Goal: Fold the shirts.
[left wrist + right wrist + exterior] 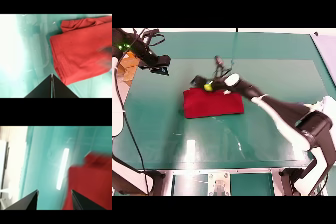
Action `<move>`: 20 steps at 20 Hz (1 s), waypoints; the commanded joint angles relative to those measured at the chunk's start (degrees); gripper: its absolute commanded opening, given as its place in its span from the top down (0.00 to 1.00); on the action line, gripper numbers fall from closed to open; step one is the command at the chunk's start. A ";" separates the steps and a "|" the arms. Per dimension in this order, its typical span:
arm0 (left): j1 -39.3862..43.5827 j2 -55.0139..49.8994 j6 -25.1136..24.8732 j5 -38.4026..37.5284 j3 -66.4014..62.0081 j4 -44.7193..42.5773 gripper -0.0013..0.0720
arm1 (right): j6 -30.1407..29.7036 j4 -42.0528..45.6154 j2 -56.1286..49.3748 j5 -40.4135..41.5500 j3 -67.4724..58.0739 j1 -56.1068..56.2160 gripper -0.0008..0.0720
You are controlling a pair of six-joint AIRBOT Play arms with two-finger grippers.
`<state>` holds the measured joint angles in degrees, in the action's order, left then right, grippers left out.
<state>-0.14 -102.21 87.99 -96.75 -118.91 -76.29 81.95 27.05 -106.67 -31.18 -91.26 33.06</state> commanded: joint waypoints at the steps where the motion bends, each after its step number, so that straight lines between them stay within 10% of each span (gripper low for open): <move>1: -0.44 0.07 -0.17 1.38 -0.07 -0.04 0.95 | -0.28 5.84 3.82 -16.68 -0.33 -11.74 0.34; 7: -0.44 0.07 -0.15 1.36 -0.07 -0.07 0.95 | -0.28 18.32 5.88 -37.64 3.23 -31.10 0.29; 20: -0.44 0.07 0.52 1.07 -0.04 0.24 0.95 | -12.13 5.57 3.96 -22.10 19.91 -19.45 0.24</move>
<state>-0.60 -102.19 88.42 -95.44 -118.91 -76.23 71.18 35.44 -102.21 -57.56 -71.94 9.96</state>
